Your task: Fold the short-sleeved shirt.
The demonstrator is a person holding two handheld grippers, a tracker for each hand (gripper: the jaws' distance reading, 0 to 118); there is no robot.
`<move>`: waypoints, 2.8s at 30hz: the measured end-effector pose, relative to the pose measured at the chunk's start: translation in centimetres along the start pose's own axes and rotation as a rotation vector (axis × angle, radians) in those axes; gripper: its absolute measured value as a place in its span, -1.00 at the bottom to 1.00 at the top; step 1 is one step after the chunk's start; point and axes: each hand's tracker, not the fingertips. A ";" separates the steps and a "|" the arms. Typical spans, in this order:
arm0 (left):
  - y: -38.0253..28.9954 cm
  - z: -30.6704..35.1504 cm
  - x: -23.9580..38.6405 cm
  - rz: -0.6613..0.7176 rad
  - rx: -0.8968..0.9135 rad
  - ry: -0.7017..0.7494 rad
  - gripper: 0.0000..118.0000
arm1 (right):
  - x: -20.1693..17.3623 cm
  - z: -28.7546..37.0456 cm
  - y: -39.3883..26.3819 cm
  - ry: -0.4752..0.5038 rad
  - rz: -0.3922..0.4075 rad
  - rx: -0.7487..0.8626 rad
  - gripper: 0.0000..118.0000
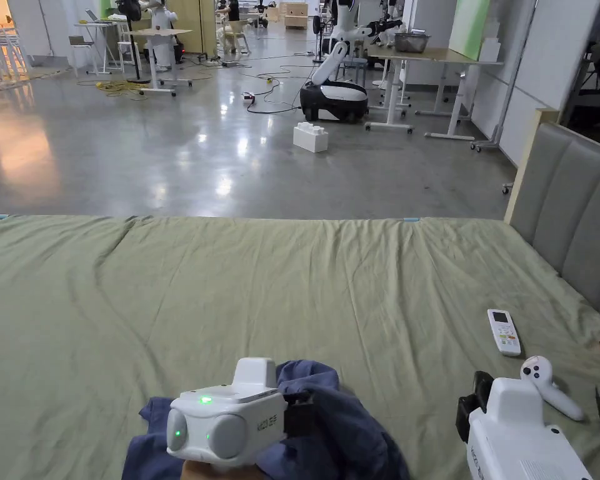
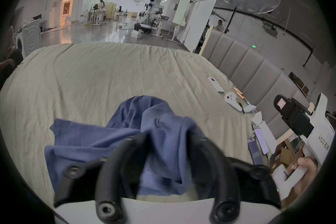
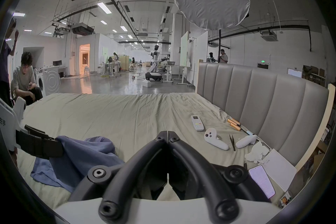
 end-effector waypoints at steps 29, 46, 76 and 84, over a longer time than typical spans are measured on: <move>-0.1 13.7 -7.5 -0.111 0.495 0.559 -1.00 | -5.5 0.6 5.1 0.121 0.012 0.161 -0.99; -6.4 4.6 -16.8 0.221 -0.282 0.366 -0.09 | -5.4 -0.3 1.7 0.123 0.027 0.069 -0.99; -6.7 6.7 -16.0 0.176 -0.181 0.468 -0.93 | -2.4 -4.6 -6.5 0.243 0.011 -0.544 -0.16; -7.4 6.0 -16.2 0.158 -0.181 0.478 -0.93 | -5.3 -7.4 -10.3 0.261 0.034 -0.704 -0.09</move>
